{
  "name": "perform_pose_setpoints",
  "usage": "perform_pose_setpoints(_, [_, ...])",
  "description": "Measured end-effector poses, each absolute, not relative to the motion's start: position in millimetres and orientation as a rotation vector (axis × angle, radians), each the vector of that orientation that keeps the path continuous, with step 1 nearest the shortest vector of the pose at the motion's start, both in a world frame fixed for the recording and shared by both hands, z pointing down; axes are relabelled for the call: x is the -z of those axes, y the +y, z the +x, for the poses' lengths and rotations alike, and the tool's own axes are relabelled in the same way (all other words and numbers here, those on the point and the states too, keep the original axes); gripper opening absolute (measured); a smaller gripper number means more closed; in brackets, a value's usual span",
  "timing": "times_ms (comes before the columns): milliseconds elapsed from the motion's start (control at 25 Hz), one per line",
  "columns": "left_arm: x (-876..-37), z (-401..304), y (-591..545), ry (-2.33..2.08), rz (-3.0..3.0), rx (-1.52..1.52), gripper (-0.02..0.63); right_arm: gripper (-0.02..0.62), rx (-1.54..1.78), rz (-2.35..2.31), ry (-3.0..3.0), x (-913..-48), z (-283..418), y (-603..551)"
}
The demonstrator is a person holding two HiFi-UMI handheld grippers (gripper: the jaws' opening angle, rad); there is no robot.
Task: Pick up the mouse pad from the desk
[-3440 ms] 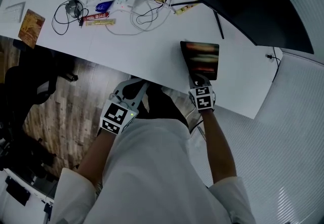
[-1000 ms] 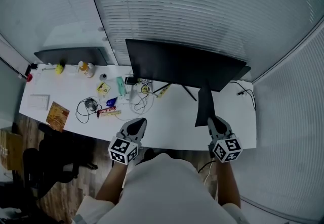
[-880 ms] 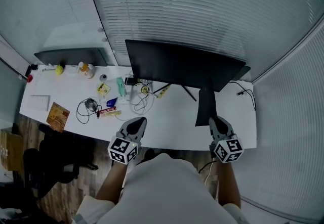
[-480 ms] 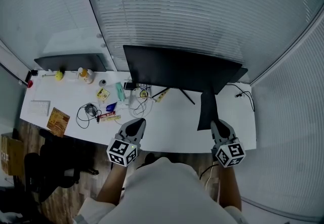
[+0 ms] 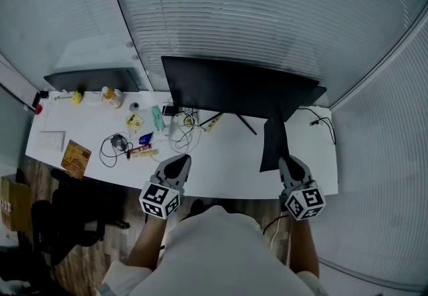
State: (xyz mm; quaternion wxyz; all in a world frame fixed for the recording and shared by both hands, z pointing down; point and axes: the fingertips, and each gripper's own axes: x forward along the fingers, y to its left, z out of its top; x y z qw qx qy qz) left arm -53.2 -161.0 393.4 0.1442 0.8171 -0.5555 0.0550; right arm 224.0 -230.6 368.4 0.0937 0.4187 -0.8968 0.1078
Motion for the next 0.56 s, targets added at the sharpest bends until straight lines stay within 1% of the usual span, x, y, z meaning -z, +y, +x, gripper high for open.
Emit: perform_pose_setpoints(560, [-395.7,-47.3,-155.2,-1.599,2.344,-0.147,0.018,0.055,-0.312,1.239,-2.668,-363.4,225.2,-224.4])
